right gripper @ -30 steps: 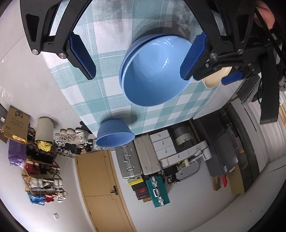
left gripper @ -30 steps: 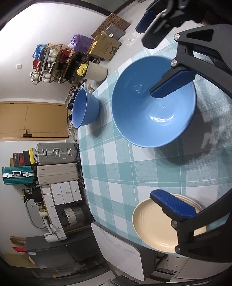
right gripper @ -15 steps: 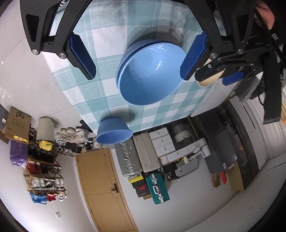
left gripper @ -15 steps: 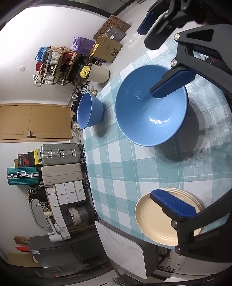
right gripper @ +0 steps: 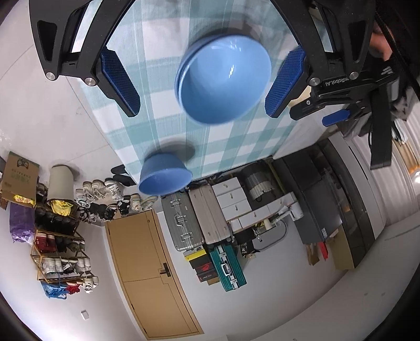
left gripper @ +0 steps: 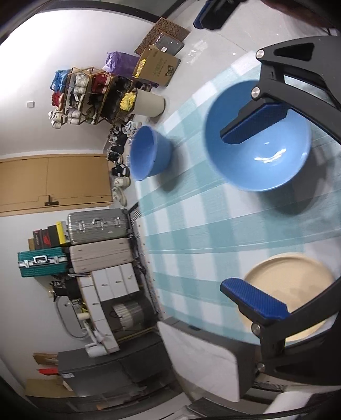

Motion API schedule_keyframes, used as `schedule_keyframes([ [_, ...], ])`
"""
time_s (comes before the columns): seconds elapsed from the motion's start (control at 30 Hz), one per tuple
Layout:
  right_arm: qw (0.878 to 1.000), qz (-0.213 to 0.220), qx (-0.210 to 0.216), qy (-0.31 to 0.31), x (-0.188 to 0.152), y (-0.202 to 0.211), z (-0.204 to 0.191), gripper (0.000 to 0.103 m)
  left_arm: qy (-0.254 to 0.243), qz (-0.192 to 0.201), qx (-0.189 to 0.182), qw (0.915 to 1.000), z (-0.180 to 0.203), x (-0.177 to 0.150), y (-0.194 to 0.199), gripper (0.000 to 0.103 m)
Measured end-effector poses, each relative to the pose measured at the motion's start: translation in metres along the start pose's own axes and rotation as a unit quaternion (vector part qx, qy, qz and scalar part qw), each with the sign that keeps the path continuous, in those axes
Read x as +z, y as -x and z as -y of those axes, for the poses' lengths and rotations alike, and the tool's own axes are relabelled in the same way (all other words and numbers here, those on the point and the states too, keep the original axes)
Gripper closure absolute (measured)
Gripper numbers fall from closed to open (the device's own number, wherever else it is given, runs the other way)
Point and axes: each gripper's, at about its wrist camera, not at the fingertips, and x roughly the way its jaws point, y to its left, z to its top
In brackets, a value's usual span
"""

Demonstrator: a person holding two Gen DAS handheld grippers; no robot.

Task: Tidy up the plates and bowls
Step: 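Move both tools toward the last blue bowl on the table, then close the left tool on the rim of the last blue bowl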

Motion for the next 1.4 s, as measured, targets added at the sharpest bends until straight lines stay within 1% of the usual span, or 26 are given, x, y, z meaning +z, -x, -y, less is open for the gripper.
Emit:
schedule_keyframes([
  [0.1,0.999,0.007,0.033,-0.009,0.031,0.005,0.009,0.005,-0.002,0.004,-0.024,0.9997,-0.007,0.025,-0.004,0.0],
  [0.17,0.999,0.015,0.039,-0.012,0.052,0.006,0.013,0.005,-0.002,0.0,-0.043,0.9991,-0.009,0.042,-0.01,0.0],
  [0.27,0.999,0.02,0.027,-0.017,0.09,0.001,0.022,0.005,0.012,-0.033,-0.075,0.9966,-0.013,0.069,-0.031,0.0],
  [0.33,0.999,0.011,0.017,-0.027,0.114,-0.01,0.029,0.005,0.02,-0.065,-0.09,0.9936,-0.012,0.085,-0.051,0.0],
  [0.37,0.999,0.008,0.016,-0.03,0.122,-0.013,0.032,0.005,0.022,-0.072,-0.091,0.993,-0.011,0.089,-0.057,0.0],
  [0.43,1.0,-0.004,-0.004,-0.029,0.14,-0.03,0.038,0.005,0.026,-0.101,-0.083,0.9911,-0.008,0.102,-0.08,0.0],
  [0.47,1.0,-0.008,-0.005,-0.028,0.149,-0.037,0.041,0.005,0.03,-0.107,-0.083,0.9904,-0.007,0.106,-0.086,0.0],
  [0.53,1.0,-0.017,-0.008,-0.024,0.16,-0.052,0.046,0.005,0.021,-0.115,-0.093,0.9888,-0.001,0.113,-0.097,0.0],
  [0.57,0.999,-0.025,-0.012,-0.023,0.166,-0.064,0.048,0.005,0.015,-0.121,-0.091,0.9883,0.002,0.117,-0.104,0.0],
  [0.67,0.998,-0.057,-0.017,-0.025,0.177,-0.094,0.058,0.005,-0.003,-0.126,-0.074,0.9892,0.013,0.127,-0.126,0.0],
  [0.73,0.997,-0.07,-0.016,-0.03,0.182,-0.113,0.066,0.005,-0.014,-0.14,-0.065,0.988,0.02,0.132,-0.145,0.0],
  [0.77,0.996,-0.084,-0.014,-0.033,0.184,-0.126,0.071,0.005,-0.019,-0.144,-0.063,0.9874,0.023,0.135,-0.155,0.0],
  [0.8,0.995,-0.092,-0.004,-0.034,0.185,-0.134,0.074,0.005,-0.029,-0.148,-0.059,0.9868,0.027,0.137,-0.166,0.0],
  [0.87,0.992,-0.114,0.03,-0.035,0.185,-0.155,0.082,0.005,-0.05,-0.156,-0.05,0.9853,0.033,0.143,-0.187,0.0],
  [0.9,0.992,-0.119,0.031,-0.036,0.184,-0.161,0.085,0.005,-0.053,-0.158,-0.042,0.9851,0.034,0.145,-0.197,0.0],
  [0.93,0.991,-0.124,0.027,-0.037,0.184,-0.17,0.089,0.005,-0.055,-0.163,-0.044,0.9841,0.035,0.147,-0.206,0.0],
  [1.0,0.99,-0.136,0.019,-0.038,0.181,-0.183,0.095,0.005,-0.06,-0.182,-0.064,0.9794,0.041,0.15,-0.225,0.0],
  [1.07,0.988,-0.148,0.01,-0.047,0.178,-0.198,0.105,0.005,-0.056,-0.188,-0.072,0.978,0.045,0.151,-0.237,0.0],
  [1.13,0.986,-0.155,0.005,-0.058,0.175,-0.21,0.114,0.005,-0.06,-0.197,-0.086,0.9748,0.053,0.152,-0.25,0.0],
  [1.17,0.984,-0.16,0.003,-0.074,0.171,-0.218,0.123,0.005,-0.063,-0.203,-0.089,0.9731,0.056,0.151,-0.257,0.0],
  [1.3,0.973,-0.188,0.003,-0.134,0.153,-0.248,0.146,0.005,-0.064,-0.222,-0.089,0.9688,0.067,0.15,-0.284,0.001],
  [1.4,0.972,-0.193,-0.015,-0.137,0.145,-0.262,0.156,0.006,-0.063,-0.23,-0.083,0.9677,0.071,0.15,-0.302,0.001],
])
